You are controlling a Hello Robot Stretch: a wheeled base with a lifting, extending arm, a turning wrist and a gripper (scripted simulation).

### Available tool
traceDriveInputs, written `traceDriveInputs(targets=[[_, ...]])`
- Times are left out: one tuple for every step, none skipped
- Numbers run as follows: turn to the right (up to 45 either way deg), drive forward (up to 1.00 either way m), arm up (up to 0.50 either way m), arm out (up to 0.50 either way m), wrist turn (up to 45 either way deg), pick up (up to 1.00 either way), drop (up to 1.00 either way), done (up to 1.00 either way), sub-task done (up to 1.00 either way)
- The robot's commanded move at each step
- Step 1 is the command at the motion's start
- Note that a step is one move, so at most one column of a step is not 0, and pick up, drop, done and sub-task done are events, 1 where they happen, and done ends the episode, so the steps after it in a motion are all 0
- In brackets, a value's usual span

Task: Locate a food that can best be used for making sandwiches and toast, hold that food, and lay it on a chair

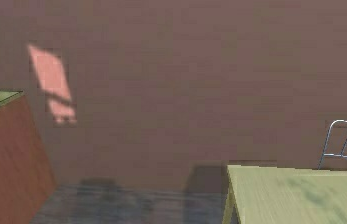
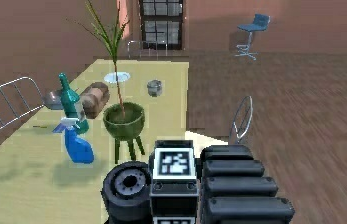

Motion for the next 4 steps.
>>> traceDriveInputs(targets=[[0.0, 0.00, 0.00, 0.48, 0.0, 0.00, 0.00, 0.00, 0.00], [0.0, 0.00, 0.00, 0.00, 45.0, 0.00, 0.00, 0.00, 0.00], [0.0, 0.00, 0.00, 0.00, 45.0, 0.00, 0.00, 0.00, 0.00], [0.0, 0.00, 0.00, 0.00, 45.0, 0.00, 0.00, 0.00, 0.00]])
